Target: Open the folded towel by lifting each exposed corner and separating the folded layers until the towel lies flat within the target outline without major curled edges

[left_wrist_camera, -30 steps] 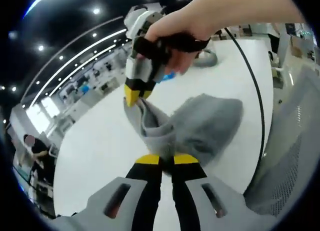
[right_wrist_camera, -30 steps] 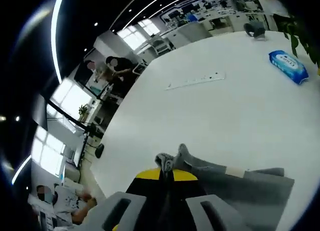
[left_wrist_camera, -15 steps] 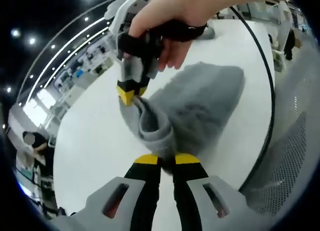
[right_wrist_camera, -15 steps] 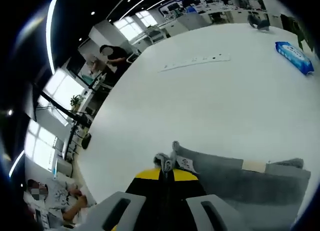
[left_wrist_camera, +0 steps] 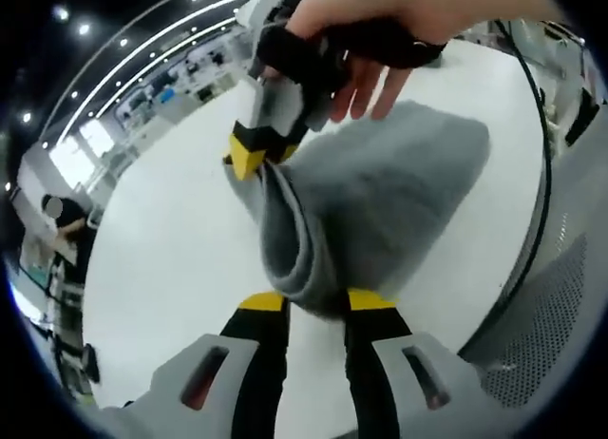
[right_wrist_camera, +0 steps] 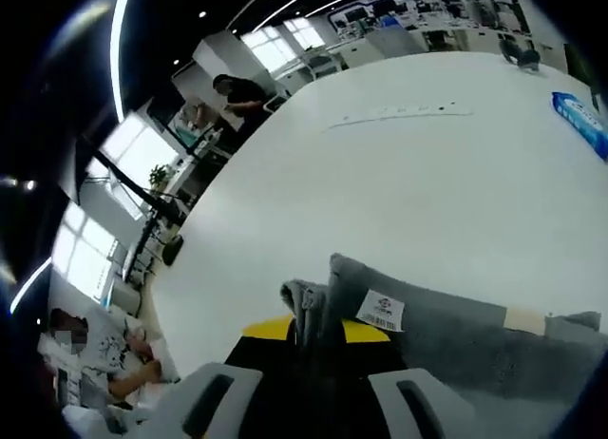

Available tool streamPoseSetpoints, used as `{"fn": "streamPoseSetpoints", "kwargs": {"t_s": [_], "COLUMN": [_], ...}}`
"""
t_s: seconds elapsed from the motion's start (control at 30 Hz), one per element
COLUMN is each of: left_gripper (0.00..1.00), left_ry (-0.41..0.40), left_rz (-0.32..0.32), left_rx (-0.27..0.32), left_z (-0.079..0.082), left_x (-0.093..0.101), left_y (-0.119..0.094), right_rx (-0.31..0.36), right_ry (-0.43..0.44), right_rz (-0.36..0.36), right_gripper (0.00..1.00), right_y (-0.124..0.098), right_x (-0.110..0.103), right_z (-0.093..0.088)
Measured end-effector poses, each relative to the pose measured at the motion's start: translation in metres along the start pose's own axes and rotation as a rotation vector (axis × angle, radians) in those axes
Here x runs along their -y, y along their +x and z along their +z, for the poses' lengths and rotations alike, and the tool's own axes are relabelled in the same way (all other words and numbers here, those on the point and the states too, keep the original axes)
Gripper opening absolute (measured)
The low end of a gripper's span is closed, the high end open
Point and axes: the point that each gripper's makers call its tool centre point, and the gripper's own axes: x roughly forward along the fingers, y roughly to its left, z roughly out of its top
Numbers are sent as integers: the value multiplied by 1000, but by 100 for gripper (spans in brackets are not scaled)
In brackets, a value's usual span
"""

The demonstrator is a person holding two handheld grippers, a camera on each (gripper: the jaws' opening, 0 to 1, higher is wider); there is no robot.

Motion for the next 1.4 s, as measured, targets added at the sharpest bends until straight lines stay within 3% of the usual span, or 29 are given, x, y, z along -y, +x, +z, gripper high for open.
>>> {"fn": "streamPoseSetpoints", "kwargs": {"t_s": [0.1, 0.23, 0.3, 0.43, 0.47, 0.53, 0.63, 0.67, 0.8, 0.9, 1.03, 1.07, 1.17, 1.23, 1.4], "left_gripper": [27, 32, 32, 38, 40, 44, 46, 46, 47, 45, 35, 33, 25, 18, 1], "left_ry": [-54, -171, -175, -243, -307, -327, -324, -324, -312, -311, -283, -251, -161, -119, -53], "left_rz": [25, 20, 15, 20, 10, -8, -3, -3, -31, -51, -71, -77, -105, -176, -205], "left_rx": [-17, -26, -25, -28, -30, -26, -32, -29, -15, -1, 17, 29, 71, 109, 102], "left_z": [-6, -11, -12, -16, -18, -16, -13, -11, -7, -3, 6, 11, 29, 47, 58], "left_x": [-8, -10, -12, -15, -13, -13, -20, -21, -20, -19, -17, -17, -14, -1, 9], "left_y": [0, -2, -1, -3, -4, -8, -18, -21, -29, -30, -27, -25, -19, -12, 9], "right_rx": [29, 54, 68, 153, 196, 207, 307, 297, 386, 430, 486, 486, 468, 428, 387], "right_ry": [-8, 17, 20, 39, 42, 54, 82, 91, 54, 23, -21, -88, -168, -284, -338], "right_rz": [44, 91, 104, 146, 160, 158, 161, 158, 70, -7, -98, -140, -228, -281, -332], "right_gripper": [34, 37, 41, 46, 47, 50, 55, 56, 55, 52, 38, 34, 18, 8, 0], "right_y": [0, -6, -9, -27, -34, -44, -68, -73, -101, -121, -143, -148, -155, -159, -161], "right_x": [-7, -14, -16, -15, -14, -6, 11, 16, 51, 71, 88, 92, 97, 96, 98], "right_z": [0, -1, -1, 0, 1, -4, -9, -15, -25, -29, -33, -37, -43, -51, -62]}}
